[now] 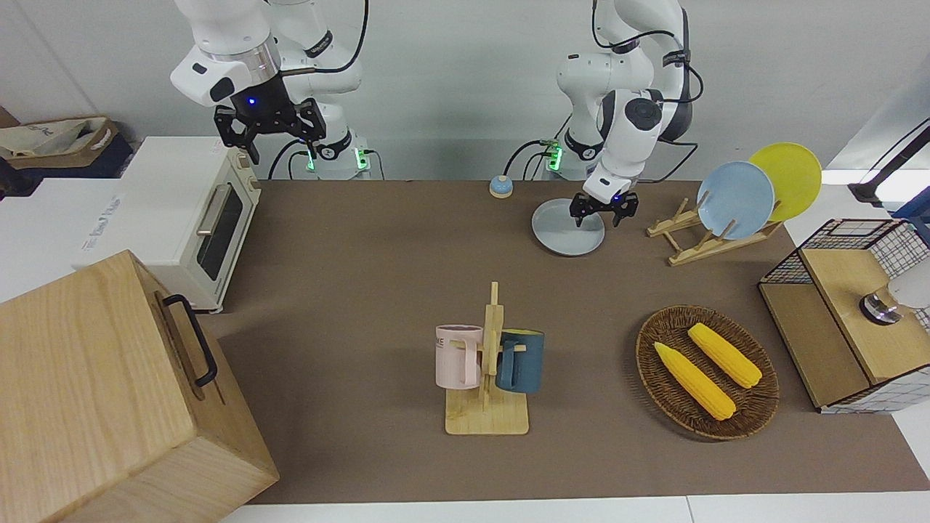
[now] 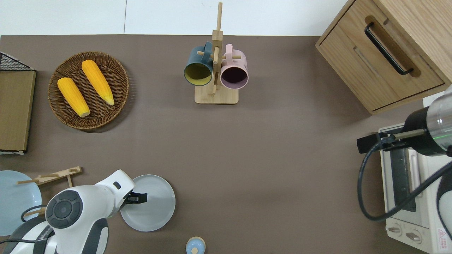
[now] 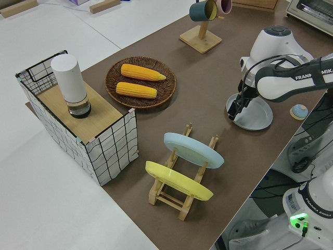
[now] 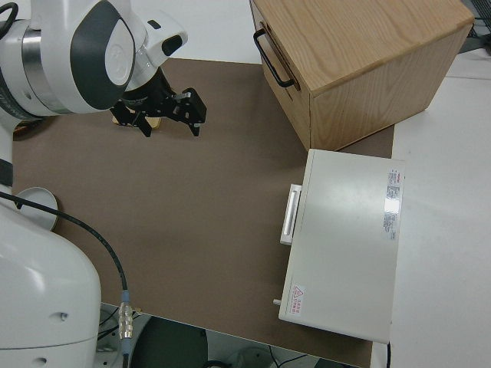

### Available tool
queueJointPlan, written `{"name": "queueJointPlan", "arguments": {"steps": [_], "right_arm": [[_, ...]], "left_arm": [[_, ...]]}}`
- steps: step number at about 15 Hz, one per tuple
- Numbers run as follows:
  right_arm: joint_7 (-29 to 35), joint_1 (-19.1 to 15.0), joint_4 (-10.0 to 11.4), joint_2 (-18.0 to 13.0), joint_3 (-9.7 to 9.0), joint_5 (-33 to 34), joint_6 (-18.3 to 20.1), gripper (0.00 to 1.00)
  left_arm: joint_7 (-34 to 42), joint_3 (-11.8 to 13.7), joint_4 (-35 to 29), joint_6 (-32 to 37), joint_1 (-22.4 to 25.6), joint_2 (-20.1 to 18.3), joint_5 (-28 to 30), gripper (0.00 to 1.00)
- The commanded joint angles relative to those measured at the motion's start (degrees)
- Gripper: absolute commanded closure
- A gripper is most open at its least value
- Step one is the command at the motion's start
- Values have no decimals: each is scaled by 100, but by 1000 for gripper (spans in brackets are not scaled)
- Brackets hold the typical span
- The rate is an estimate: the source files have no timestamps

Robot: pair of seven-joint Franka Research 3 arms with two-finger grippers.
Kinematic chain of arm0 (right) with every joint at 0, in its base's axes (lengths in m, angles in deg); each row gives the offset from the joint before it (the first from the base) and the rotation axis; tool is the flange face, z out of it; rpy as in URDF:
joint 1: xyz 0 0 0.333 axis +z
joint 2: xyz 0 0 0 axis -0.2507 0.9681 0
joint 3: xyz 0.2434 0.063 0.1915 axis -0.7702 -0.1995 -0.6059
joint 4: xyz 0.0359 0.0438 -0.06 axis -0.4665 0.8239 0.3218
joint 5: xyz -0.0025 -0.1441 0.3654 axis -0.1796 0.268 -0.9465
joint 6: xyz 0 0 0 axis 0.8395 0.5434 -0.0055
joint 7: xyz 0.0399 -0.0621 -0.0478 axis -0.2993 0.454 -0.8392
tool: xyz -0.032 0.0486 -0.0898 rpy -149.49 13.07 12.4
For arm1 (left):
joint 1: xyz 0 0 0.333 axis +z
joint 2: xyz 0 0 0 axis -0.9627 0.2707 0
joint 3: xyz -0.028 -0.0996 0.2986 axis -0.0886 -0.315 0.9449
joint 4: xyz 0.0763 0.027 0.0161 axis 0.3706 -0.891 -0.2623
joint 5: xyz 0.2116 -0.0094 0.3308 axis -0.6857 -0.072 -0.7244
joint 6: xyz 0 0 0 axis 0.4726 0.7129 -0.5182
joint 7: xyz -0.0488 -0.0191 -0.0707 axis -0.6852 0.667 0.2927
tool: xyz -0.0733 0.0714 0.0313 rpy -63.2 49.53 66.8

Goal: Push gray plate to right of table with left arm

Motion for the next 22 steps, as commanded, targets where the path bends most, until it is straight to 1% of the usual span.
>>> {"name": "queueJointPlan", "arguments": {"steps": [1,4,7,8,11,14,15,21,22], "right_arm": [[5,-115,-46,-17,-77,-59,83,17],[14,-115,-46,-17,-77,-59,83,17],[14,-115,-46,-17,-77,-59,83,17],[14,-115,-46,-17,-77,-59,83,17],[14,-115,-46,-17,-77,-59,83,17],[5,-115,-46,-17,-77,-59,83,17],[14,-115,-46,-17,-77,-59,83,17],[5,-115,-46,-17,-86,-59,83,17],[5,-115,-46,-17,-77,-59,83,17]], "left_arm": [[-65,21,-93,-365,-68,213,-47,2],[-56,30,-102,-400,-24,248,-56,5],[-56,30,-93,-462,-23,380,-65,23],[-56,30,-93,-479,-23,398,-65,112],[-56,30,-93,-479,-15,433,-65,599],[-56,30,-93,-479,11,442,-65,960],[-56,30,-93,-479,38,494,-65,1000],[-65,47,-84,-479,56,521,-56,1000],[-74,56,-67,-479,47,573,-30,1000]]}}
